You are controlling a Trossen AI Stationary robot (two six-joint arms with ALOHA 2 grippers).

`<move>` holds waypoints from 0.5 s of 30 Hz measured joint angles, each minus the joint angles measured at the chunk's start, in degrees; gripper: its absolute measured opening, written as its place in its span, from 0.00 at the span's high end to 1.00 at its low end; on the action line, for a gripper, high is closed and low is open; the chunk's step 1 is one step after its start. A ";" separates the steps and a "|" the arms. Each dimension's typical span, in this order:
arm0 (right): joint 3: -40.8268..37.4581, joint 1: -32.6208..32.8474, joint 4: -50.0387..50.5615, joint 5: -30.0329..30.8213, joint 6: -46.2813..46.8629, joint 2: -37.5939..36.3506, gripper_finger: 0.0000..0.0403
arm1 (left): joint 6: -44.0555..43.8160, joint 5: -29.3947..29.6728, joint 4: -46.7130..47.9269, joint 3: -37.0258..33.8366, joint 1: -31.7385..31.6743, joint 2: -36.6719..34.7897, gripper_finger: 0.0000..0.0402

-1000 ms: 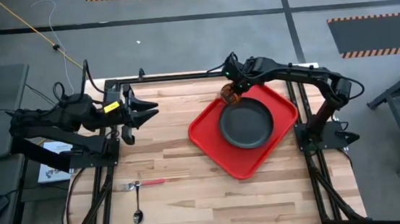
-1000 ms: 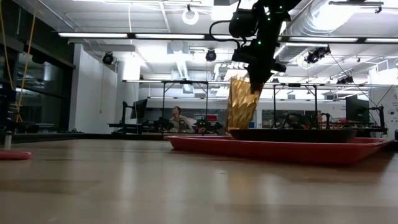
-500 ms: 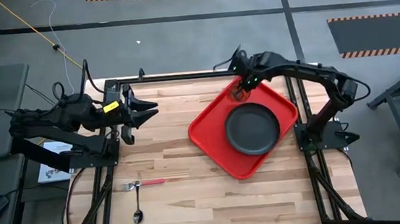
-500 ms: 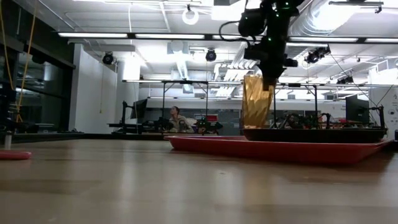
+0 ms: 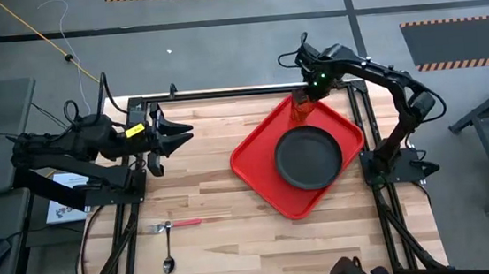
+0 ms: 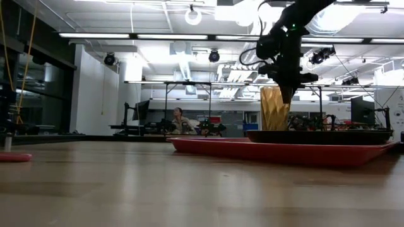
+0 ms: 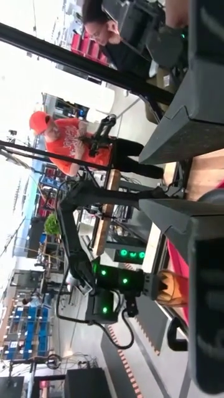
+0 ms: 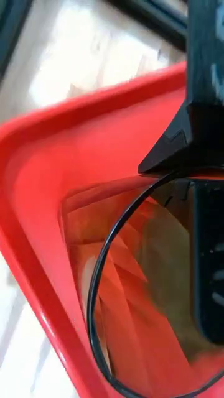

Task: Pick and place plate/cup/fork/spoon on tray
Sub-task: Put the yellow cup on the red serving tray to the top right of the plate

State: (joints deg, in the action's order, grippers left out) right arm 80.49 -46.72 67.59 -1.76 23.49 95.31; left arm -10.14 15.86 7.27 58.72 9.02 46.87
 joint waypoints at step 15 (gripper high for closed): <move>0.13 -2.53 -2.66 -0.01 3.10 2.05 0.99 | -3.27 0.00 -0.27 0.00 0.01 0.00 0.78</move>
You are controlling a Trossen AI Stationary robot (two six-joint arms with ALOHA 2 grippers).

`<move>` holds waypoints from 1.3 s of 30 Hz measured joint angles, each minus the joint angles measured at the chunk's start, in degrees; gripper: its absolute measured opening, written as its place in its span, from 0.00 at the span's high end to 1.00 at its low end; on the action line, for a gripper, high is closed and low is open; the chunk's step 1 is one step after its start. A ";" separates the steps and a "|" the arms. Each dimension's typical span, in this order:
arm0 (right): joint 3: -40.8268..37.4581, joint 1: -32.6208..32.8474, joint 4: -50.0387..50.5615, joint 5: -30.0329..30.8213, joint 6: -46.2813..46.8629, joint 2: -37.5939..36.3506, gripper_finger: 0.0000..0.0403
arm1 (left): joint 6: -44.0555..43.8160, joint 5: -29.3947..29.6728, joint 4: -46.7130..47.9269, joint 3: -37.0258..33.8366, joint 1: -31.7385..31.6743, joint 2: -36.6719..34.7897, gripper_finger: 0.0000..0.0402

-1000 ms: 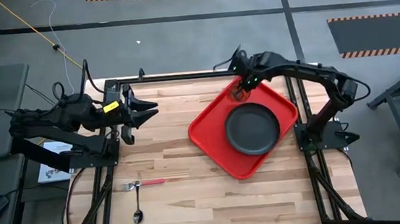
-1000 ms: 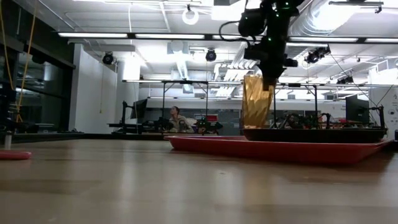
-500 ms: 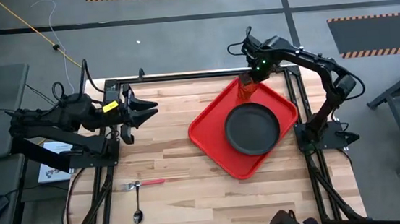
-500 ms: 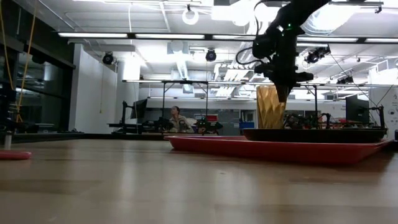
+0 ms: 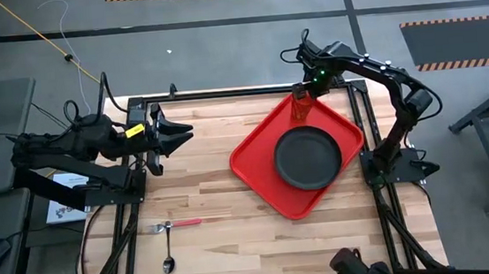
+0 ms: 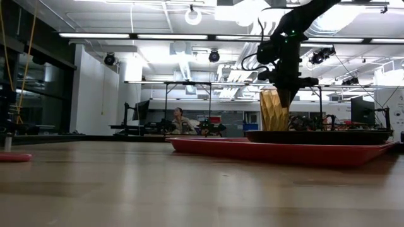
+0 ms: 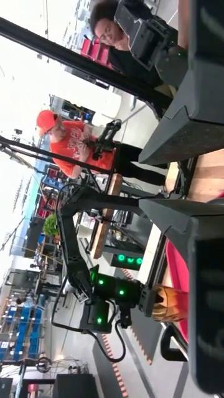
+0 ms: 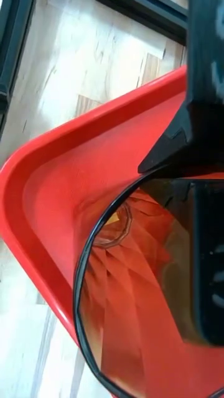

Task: Pick and place plate/cup/fork/spoon on tray
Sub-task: Put the yellow cup on the red serving tray to the top right of the plate, then put the pink fork on the red serving tray to the left of the black plate

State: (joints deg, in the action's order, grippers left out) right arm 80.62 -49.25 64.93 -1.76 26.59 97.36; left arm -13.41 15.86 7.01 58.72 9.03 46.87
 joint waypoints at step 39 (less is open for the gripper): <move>-0.13 12.44 -6.78 -4.33 2.12 -28.59 0.53 | 0.00 -0.18 0.64 -0.02 -0.01 4.69 0.78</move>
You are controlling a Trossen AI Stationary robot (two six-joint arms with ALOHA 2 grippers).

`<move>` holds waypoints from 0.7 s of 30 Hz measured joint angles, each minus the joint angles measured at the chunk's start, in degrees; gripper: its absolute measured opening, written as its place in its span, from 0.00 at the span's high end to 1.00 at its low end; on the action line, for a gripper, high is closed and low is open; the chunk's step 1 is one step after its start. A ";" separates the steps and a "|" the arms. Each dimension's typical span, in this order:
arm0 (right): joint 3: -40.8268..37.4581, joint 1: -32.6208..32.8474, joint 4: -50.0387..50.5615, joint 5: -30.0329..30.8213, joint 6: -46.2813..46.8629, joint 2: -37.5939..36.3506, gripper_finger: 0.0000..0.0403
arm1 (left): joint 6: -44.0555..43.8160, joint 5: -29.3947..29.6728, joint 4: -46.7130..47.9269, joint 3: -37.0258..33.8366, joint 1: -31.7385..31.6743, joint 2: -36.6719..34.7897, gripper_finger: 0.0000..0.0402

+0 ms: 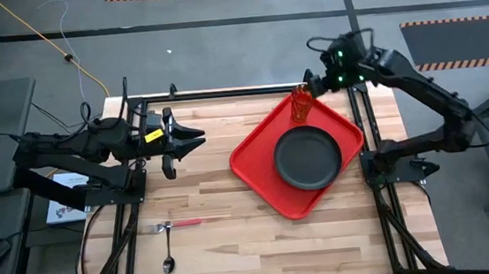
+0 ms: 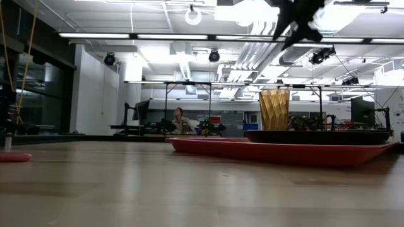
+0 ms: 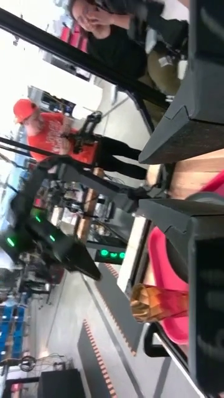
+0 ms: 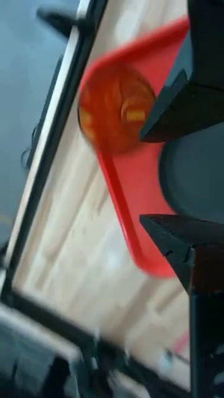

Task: Pick and place plate/cup/fork/spoon on tray
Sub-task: Put the pink fork on the red serving tray to the left of the black plate

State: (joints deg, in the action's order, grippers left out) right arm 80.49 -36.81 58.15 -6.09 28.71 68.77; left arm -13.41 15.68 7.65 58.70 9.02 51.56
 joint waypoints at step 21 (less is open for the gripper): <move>0.00 40.14 2.56 30.32 28.35 0.20 0.53 | -32.59 -14.37 50.84 -9.06 2.59 2.91 0.49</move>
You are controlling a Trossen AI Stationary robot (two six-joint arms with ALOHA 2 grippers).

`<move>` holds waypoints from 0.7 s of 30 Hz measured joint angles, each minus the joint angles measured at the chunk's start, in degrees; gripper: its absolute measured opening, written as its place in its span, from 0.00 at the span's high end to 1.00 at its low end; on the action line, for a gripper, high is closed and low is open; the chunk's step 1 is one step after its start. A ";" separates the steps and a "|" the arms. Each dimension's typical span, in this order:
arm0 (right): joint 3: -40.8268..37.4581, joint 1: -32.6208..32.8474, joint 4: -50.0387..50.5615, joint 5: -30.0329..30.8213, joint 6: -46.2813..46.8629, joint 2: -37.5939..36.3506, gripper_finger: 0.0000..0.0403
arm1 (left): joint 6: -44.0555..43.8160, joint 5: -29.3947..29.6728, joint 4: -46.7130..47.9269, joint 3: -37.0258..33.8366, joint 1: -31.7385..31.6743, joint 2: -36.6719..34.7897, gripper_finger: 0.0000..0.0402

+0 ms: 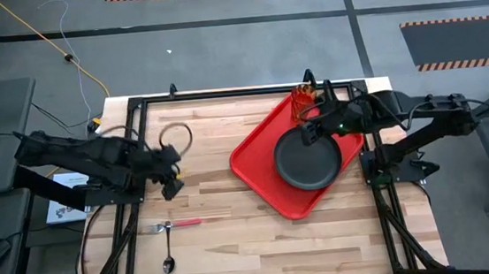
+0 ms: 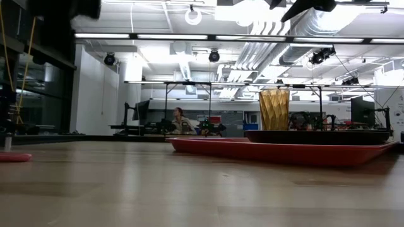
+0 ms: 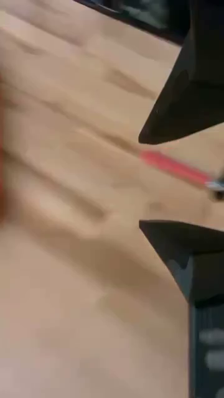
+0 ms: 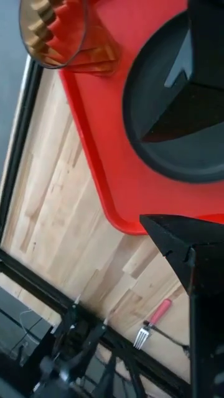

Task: Pick and place plate/cup/fork/spoon on tray
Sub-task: Put the pink fork on the red serving tray to the left of the black plate

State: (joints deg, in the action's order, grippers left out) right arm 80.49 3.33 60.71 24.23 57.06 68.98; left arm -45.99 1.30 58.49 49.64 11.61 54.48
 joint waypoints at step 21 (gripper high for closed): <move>0.00 2.82 8.54 0.90 -3.01 0.04 0.53 | -11.18 -0.33 -7.53 -3.42 28.52 30.66 0.45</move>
State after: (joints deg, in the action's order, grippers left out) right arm 80.49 6.15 69.25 25.12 54.04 69.01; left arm -57.17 0.97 50.96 46.22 40.13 85.14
